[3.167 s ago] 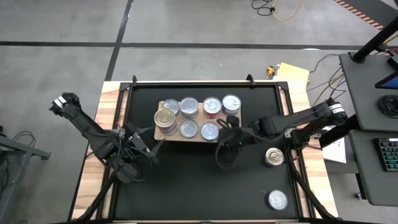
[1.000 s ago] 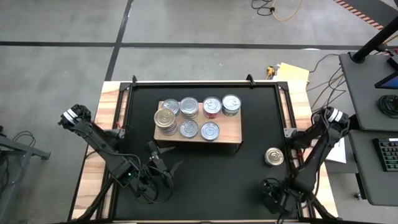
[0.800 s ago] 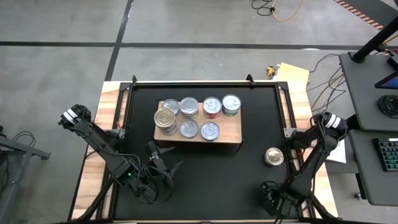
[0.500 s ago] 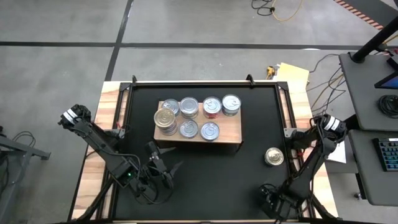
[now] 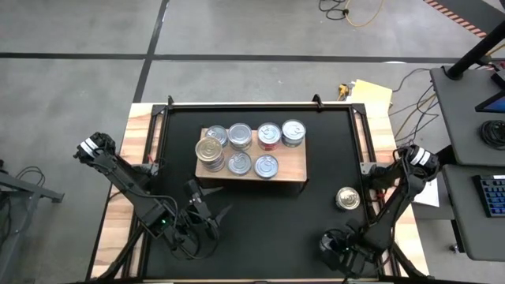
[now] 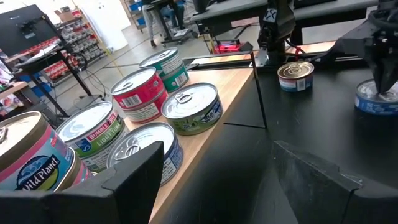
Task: Stack canned seafood by type on shelf
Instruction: Stack the dark blue tuna can on the dark blue tuna can
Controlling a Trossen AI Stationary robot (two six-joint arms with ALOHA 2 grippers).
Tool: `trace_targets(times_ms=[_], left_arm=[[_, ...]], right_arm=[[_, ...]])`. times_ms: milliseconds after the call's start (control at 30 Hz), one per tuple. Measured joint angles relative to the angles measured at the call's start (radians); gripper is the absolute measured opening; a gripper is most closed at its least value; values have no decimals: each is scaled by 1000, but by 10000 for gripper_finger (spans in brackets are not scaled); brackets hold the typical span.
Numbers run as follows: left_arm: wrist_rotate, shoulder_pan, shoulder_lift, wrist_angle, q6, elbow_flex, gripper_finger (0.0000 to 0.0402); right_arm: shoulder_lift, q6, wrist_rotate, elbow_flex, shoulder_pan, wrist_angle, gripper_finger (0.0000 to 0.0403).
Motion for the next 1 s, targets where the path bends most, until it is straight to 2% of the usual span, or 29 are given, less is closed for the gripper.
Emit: trace_targets(times_ms=[233,533,633,767,1000], left_arm=[[0,0,0,1,0,0,283],[53,0,0,18,0,0,283],[65,0,0,24,0,0,283],[148,0,0,33,-1,0,283],[369,0,1,40,-92,0,279]], right_arm=[[7,-141,39,0,-68,13,12],[10,-425,143,-1,-177,132,12],[10,-531,214,-1,-211,183,12],[6,-635,298,8,-243,211,12],[-58,-666,286,37,-236,123,12]])
